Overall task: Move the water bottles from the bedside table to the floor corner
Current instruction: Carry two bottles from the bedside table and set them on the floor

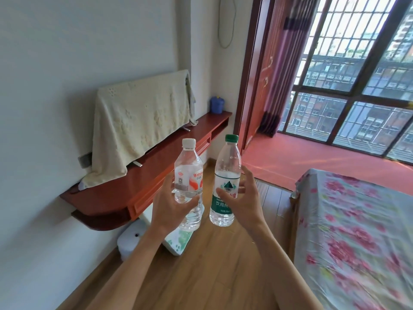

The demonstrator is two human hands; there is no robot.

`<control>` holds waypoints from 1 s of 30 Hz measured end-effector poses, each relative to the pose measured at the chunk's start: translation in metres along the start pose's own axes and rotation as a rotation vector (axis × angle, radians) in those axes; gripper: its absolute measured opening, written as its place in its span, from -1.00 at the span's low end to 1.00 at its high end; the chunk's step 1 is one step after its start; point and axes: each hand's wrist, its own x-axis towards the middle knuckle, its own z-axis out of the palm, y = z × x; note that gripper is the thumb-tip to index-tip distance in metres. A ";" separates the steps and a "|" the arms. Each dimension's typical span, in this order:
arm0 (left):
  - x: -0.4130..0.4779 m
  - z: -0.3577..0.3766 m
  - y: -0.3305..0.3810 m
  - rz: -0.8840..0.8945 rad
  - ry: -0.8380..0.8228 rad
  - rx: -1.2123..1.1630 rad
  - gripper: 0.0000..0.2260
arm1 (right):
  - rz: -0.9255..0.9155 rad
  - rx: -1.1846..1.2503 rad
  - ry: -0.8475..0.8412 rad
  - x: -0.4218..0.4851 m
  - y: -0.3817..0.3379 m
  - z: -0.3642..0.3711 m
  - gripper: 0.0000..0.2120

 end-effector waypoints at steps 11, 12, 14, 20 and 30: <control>0.069 0.101 0.021 0.016 -0.025 -0.021 -0.35 | 0.013 0.001 0.037 0.083 0.052 -0.068 -0.22; 0.074 0.109 0.023 0.018 -0.036 -0.022 -0.34 | 0.016 0.003 0.048 0.087 0.055 -0.073 -0.22; 0.082 0.124 0.027 0.031 -0.053 -0.041 -0.34 | 0.020 0.001 0.068 0.096 0.062 -0.082 -0.22; 0.106 0.169 0.034 0.011 -0.102 -0.066 -0.38 | 0.028 -0.013 0.122 0.125 0.082 -0.107 -0.21; 0.183 0.256 0.031 0.019 -0.181 -0.132 -0.33 | 0.042 -0.091 0.214 0.204 0.117 -0.139 -0.23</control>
